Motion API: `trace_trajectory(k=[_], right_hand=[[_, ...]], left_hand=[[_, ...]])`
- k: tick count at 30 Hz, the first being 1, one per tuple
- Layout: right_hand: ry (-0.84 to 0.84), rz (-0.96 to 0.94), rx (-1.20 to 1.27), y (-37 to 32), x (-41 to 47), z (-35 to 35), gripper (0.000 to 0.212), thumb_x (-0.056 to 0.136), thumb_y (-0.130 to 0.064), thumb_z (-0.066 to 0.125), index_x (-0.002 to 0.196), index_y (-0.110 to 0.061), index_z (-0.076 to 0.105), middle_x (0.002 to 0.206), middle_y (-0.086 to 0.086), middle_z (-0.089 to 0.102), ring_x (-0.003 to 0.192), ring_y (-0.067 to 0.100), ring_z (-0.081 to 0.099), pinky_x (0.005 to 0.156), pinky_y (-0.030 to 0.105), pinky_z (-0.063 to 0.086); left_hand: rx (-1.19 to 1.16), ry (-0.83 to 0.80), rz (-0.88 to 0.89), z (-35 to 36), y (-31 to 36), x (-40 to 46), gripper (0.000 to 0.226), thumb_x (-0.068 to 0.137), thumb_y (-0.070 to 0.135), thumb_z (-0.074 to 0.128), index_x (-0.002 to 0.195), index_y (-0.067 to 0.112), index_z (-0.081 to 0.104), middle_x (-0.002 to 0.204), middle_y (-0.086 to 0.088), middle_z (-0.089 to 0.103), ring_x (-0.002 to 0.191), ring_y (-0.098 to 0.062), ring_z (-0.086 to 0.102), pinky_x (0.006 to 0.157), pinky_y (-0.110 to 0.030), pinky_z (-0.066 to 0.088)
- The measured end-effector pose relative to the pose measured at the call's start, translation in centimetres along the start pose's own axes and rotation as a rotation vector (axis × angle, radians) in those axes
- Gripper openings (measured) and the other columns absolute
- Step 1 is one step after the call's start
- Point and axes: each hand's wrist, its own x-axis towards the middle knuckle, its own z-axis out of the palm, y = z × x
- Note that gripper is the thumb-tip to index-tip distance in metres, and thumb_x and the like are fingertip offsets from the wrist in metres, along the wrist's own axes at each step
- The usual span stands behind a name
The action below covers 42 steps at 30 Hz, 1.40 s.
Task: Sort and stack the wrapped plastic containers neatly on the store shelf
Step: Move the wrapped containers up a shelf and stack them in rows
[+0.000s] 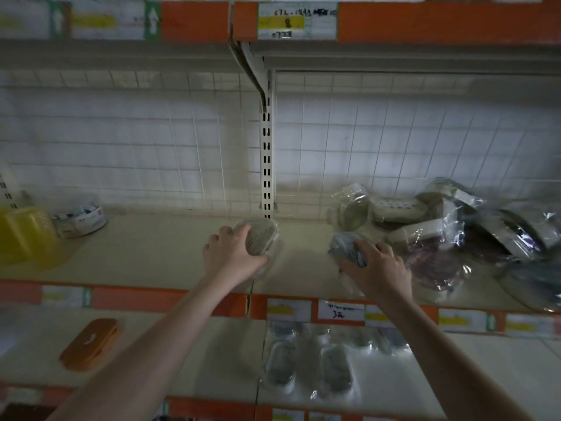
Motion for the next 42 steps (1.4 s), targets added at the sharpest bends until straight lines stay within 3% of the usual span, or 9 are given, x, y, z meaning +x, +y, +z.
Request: trace_trajectory(k=[10, 15, 26, 33, 42], right_hand=[[0.025, -0.013, 0.069, 6.1, -7.5, -4.5, 0.061, 0.079, -0.066, 0.046, 0.133, -0.038, 0.044, 0.136, 0.005, 0.044, 0.118, 0.034, 0.045, 0.097, 0.043, 0.039], [0.007, -0.011, 0.082, 12.8, -12.2, -7.7, 0.056, 0.080, -0.062, 0.052, 0.130, -0.037, 0.046, 0.133, 0.002, 0.045, 0.115, 0.031, 0.046, 0.094, 0.040, 0.037], [-0.100, 0.034, 0.066, 26.5, -20.6, -10.7, 0.058, 0.083, -0.067, 0.044, 0.130, -0.035, 0.043, 0.129, 0.004, 0.045, 0.108, 0.028, 0.048, 0.094, 0.039, 0.038], [-0.160, 0.120, 0.055, 30.3, -21.1, -7.8, 0.057, 0.082, -0.063, 0.048, 0.131, -0.034, 0.041, 0.130, 0.004, 0.044, 0.111, 0.029, 0.047, 0.099, 0.045, 0.038], [-0.238, 0.244, 0.025, 32.4, -17.6, -1.8, 0.054, 0.082, -0.063, 0.046, 0.129, -0.035, 0.043, 0.130, 0.003, 0.044, 0.117, 0.031, 0.045, 0.098, 0.044, 0.036]], left_hand=[[-0.014, 0.075, -0.076, -0.1, 5.4, -9.5, 0.075, 0.072, 0.057, 0.066, 0.137, 0.031, 0.038, 0.128, -0.007, 0.046, 0.116, -0.032, 0.044, 0.095, -0.038, 0.037], [-0.052, 0.070, -0.148, 0.9, 10.0, -16.0, 0.074, 0.072, 0.057, 0.066, 0.136, 0.033, 0.040, 0.130, -0.008, 0.044, 0.119, -0.033, 0.043, 0.096, -0.039, 0.038], [-0.054, -0.023, -0.193, 6.8, 18.7, -30.3, 0.073, 0.075, 0.057, 0.063, 0.137, 0.030, 0.036, 0.131, -0.008, 0.043, 0.116, -0.031, 0.043, 0.095, -0.038, 0.037], [-0.094, -0.133, -0.206, 11.7, 19.8, -31.8, 0.074, 0.075, 0.055, 0.063, 0.138, 0.029, 0.035, 0.137, -0.009, 0.038, 0.123, -0.033, 0.037, 0.100, -0.042, 0.038], [-0.077, -0.187, -0.185, 19.0, 20.1, -26.5, 0.074, 0.076, 0.059, 0.059, 0.139, 0.029, 0.034, 0.133, -0.005, 0.042, 0.119, -0.029, 0.043, 0.096, -0.038, 0.040]])
